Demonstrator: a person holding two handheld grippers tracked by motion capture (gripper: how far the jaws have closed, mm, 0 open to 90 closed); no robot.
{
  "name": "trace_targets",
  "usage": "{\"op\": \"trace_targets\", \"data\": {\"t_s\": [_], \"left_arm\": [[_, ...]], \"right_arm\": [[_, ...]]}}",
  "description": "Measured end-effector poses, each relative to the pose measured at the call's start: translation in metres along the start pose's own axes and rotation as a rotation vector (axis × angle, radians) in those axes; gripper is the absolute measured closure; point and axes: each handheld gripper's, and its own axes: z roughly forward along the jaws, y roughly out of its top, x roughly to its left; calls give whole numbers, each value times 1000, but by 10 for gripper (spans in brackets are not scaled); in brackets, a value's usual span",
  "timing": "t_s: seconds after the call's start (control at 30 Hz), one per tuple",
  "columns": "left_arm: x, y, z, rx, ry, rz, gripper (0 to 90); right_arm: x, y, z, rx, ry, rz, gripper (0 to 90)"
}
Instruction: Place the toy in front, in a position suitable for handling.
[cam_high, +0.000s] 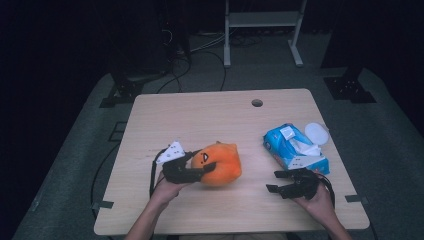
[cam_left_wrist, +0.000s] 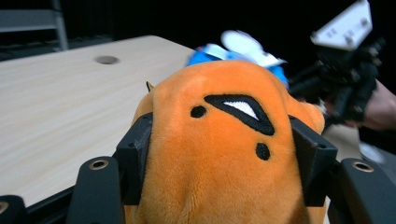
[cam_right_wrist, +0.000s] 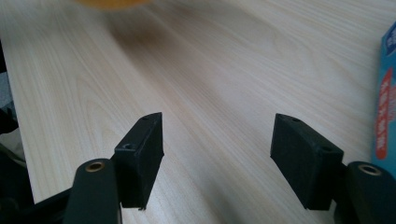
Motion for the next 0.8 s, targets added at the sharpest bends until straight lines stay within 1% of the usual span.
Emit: {"op": "trace_targets", "data": {"t_s": [0.07, 0.13, 0.17, 0.23, 0.27, 0.33, 0.43, 0.5, 0.53, 0.57, 0.6, 0.63, 0.67, 0.7, 0.73, 0.8], "left_arm": [[-6, -3, 8, 12, -17, 14, 361], [-8, -4, 11, 17, -21, 18, 360], [-12, -8, 18, 28, -38, 23, 358], [-15, -12, 24, 29, -44, 24, 356], [-15, -12, 24, 29, -44, 24, 354], [-22, -18, 35, 51, -57, 48, 352], [-26, -25, 44, 73, -80, 51, 348], [-29, -30, 48, 94, -88, 66, 336], [-30, -32, 49, 84, -90, 66, 326], [-30, -32, 49, 88, -91, 68, 314], [-30, -32, 49, 93, -87, 78, 301], [-30, -32, 49, 98, -84, 82, 275], [-30, -33, 49, 99, -88, 78, 260], [-30, -34, 49, 104, -90, 83, 244], [-31, -34, 48, 110, -94, 99, 228], [-31, -34, 48, 114, -92, 106, 201]], "right_arm": [[-1, 0, -3, -6, -6, 1, 334], [-1, 0, -5, -13, -10, 3, 334], [-2, -1, -8, -18, -21, 4, 336], [-2, -1, -10, -19, -30, 5, 341], [-2, -1, -10, -19, -30, 5, 341], [-4, -1, -16, -29, -49, 8, 344], [-2, 0, -22, -51, -59, 9, 345], [1, 1, -29, -68, -69, -8, 344], [2, 2, -32, -75, -77, -14, 344], [3, 5, -36, -86, -92, -27, 343], [2, 6, -39, -94, -106, -34, 343], [0, 9, -44, -105, -135, -43, 343], [-2, 11, -47, -115, -149, -40, 343], [-6, 14, -52, -135, -161, -37, 343], [-9, 16, -55, -147, -171, -34, 343], [-17, 23, -63, -178, -206, -32, 343]]}}
